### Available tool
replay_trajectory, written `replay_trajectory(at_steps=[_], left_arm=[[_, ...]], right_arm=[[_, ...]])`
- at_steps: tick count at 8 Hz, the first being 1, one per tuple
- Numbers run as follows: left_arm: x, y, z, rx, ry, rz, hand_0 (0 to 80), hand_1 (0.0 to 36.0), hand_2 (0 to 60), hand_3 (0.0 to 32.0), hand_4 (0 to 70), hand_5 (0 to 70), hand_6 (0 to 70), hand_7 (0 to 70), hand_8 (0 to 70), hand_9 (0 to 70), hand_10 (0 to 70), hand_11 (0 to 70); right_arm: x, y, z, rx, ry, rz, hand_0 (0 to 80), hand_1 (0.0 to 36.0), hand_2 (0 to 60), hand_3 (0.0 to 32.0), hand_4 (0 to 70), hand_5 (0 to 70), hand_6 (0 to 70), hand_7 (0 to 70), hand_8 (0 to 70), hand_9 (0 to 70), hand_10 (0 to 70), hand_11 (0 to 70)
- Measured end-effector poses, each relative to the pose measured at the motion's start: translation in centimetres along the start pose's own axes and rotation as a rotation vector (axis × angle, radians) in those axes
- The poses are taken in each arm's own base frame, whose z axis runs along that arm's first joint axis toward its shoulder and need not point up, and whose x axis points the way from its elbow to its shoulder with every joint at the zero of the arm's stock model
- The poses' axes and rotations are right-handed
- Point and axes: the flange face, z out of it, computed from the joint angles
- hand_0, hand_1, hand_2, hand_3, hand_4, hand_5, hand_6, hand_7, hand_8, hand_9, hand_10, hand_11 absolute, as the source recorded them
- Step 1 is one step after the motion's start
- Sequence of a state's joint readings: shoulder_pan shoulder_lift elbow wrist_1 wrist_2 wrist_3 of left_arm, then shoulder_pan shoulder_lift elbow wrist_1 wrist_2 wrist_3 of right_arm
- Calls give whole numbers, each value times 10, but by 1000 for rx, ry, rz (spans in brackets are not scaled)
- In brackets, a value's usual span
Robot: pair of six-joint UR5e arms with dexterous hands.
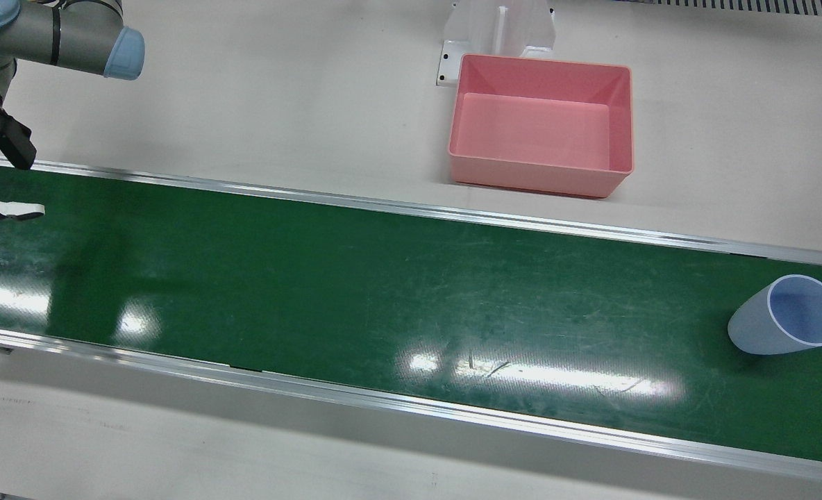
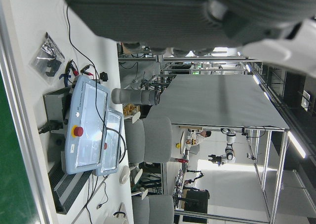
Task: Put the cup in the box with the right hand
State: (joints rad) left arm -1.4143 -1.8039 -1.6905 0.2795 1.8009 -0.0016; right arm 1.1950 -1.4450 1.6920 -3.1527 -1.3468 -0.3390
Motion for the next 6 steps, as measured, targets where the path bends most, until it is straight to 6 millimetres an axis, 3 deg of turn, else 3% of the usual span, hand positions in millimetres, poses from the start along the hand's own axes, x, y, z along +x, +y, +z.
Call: replay_trajectory(at_steps=[4, 6], left_arm=[[0, 0, 0, 0, 0, 0, 0, 0, 0, 0, 0, 0, 0, 0, 0, 0, 0, 0], [0, 0, 0, 0, 0, 0, 0, 0, 0, 0, 0, 0, 0, 0, 0, 0, 0, 0]], right_arm=[[0, 0, 0, 0, 0, -1, 605, 244, 0, 320, 0, 72, 0, 0, 0, 0, 0, 0], [0, -2, 0, 4, -2, -2, 577, 220, 0, 306, 0, 65, 0, 0, 0, 0, 0, 0]])
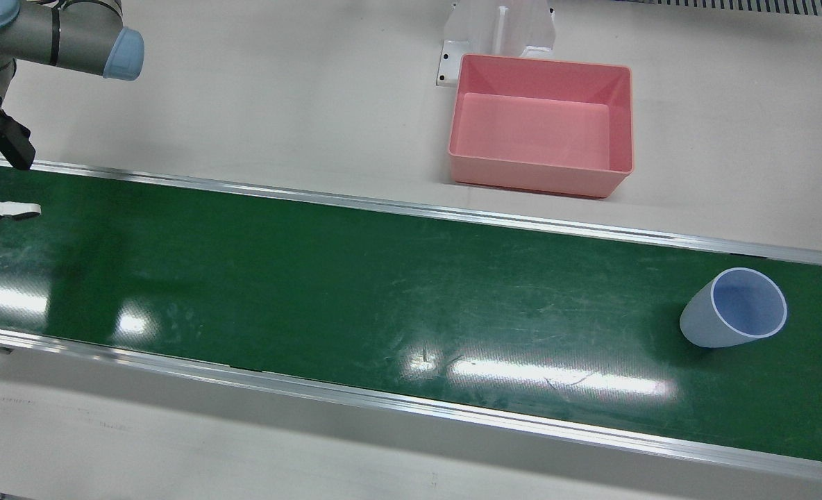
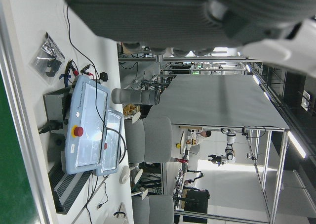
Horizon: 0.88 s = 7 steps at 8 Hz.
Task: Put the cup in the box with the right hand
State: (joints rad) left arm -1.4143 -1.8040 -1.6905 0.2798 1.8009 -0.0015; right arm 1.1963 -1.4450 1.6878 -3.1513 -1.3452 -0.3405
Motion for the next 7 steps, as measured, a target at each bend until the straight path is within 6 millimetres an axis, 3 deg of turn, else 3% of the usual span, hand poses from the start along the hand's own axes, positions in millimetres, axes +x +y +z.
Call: replay_trajectory(at_steps=[1, 2, 4, 7], left_arm=[[0, 0, 0, 0, 0, 0, 0, 0, 0, 0, 0, 0, 0, 0, 0, 0, 0, 0], [0, 0, 0, 0, 0, 0, 0, 0, 0, 0, 0, 0, 0, 0, 0, 0, 0, 0], [0, 0, 0, -1, 0, 0, 0, 0, 0, 0, 0, 0, 0, 0, 0, 0, 0, 0], [0, 0, 0, -1, 0, 0, 0, 0, 0, 0, 0, 0, 0, 0, 0, 0, 0, 0]], right_arm=[[0, -1, 0, 2, -1, 0, 586, 214, 0, 234, 0, 66, 0, 0, 0, 0, 0, 0], [0, -2, 0, 4, -1, 0, 590, 212, 0, 214, 0, 67, 0, 0, 0, 0, 0, 0], [-1, -2, 0, 4, -2, 0, 590, 212, 0, 238, 0, 67, 0, 0, 0, 0, 0, 0], [-1, -2, 0, 4, -4, 0, 583, 206, 0, 102, 0, 65, 0, 0, 0, 0, 0, 0]])
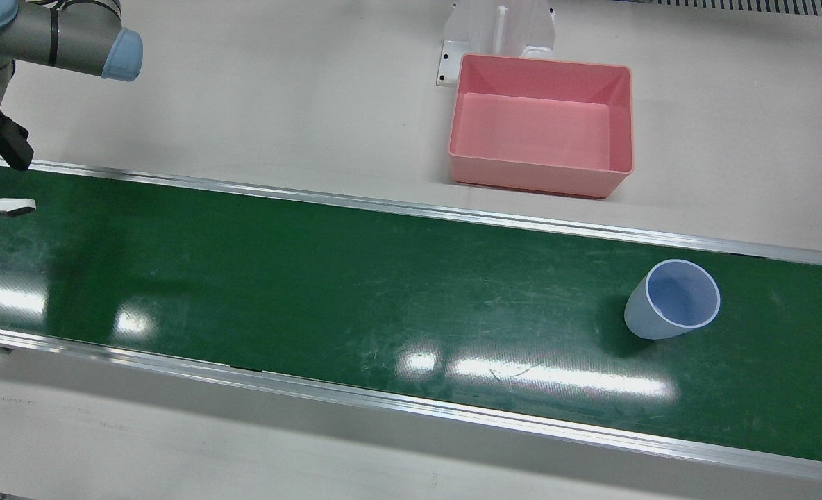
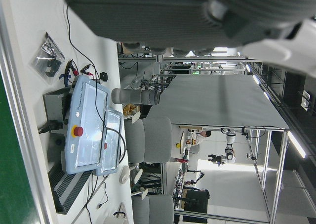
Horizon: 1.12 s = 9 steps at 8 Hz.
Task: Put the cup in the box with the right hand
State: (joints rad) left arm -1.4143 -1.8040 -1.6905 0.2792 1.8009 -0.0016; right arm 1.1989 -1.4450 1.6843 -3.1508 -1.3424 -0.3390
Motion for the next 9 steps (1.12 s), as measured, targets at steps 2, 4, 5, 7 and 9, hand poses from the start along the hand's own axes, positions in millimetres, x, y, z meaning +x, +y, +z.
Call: replay_trajectory(at_steps=[2, 4, 5, 7, 9], left_arm=[[0, 0, 0, 0, 0, 0, 0, 0, 0, 0, 0, 0, 0, 0, 0, 0, 0, 0], [0, 0, 0, 0, 0, 0, 0, 0, 0, 0, 0, 0, 0, 0, 0, 0, 0, 0], [0, 0, 0, 0, 0, 0, 0, 0, 0, 0, 0, 0, 0, 0, 0, 0, 0, 0], [0, 0, 0, 1, 0, 0, 0, 0, 0, 0, 0, 0, 0, 0, 0, 0, 0, 0], [0, 0, 0, 0, 0, 0, 0, 0, 0, 0, 0, 0, 0, 0, 0, 0, 0, 0]], right_arm=[[0, 0, 0, 0, 0, 1, 541, 187, 2, 0, 62, 53, 18, 4, 0, 1, 0, 0], [0, -1, 0, 2, -2, 1, 455, 97, 0, 0, 7, 21, 19, 63, 0, 0, 0, 0], [-1, -2, 0, 3, -3, 2, 447, 94, 0, 0, 0, 20, 20, 76, 0, 1, 0, 0], [0, -2, 0, 4, -3, 2, 452, 98, 4, 0, 0, 22, 18, 63, 0, 0, 0, 0], [0, -1, 0, 3, -2, 4, 456, 101, 2, 0, 0, 23, 17, 55, 0, 0, 0, 0]])
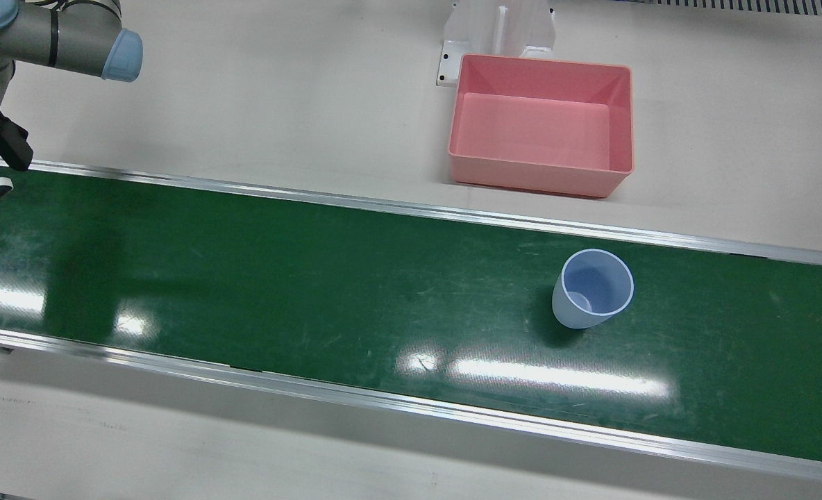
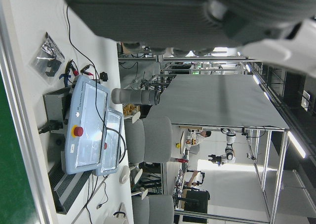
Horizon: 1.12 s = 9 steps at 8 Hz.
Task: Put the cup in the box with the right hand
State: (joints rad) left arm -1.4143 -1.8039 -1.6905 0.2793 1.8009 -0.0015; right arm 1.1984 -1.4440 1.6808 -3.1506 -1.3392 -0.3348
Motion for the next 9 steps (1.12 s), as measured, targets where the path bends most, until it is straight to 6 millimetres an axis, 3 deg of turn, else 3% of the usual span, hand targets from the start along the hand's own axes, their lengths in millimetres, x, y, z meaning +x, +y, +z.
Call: replay_trajectory(at_steps=[1, 2, 3, 6, 9], left_arm=[[0, 0, 0, 0, 0, 0, 0, 0, 0, 0, 0, 0, 0, 0, 0, 0, 0, 0], [0, 0, 0, 0, 0, 0, 0, 0, 0, 0, 0, 0, 0, 0, 0, 0, 0, 0], [0, 0, 0, 0, 0, 0, 0, 0, 0, 0, 0, 0, 0, 0, 0, 0, 0, 0], [0, 0, 0, 0, 0, 0, 0, 0, 0, 0, 0, 0, 0, 0, 0, 0, 0, 0], [0, 0, 0, 1, 0, 0, 0, 0, 0, 0, 0, 0, 0, 0, 0, 0, 0, 0]], right_arm=[[0, 0, 0, 0, 0, 2, 459, 114, 34, 0, 0, 26, 16, 48, 0, 0, 0, 0], [0, 0, 0, 2, -2, 10, 473, 161, 128, 0, 0, 37, 17, 32, 0, 0, 0, 0], [0, 0, 0, 3, -3, 16, 484, 181, 161, 0, 26, 41, 16, 14, 0, 0, 0, 0], [6, 7, 1, -7, 5, 26, 472, 159, 136, 0, 21, 34, 15, 22, 0, 0, 0, 0], [27, 23, 3, -33, 38, 41, 465, 131, 67, 0, 0, 30, 14, 28, 0, 0, 0, 0]])
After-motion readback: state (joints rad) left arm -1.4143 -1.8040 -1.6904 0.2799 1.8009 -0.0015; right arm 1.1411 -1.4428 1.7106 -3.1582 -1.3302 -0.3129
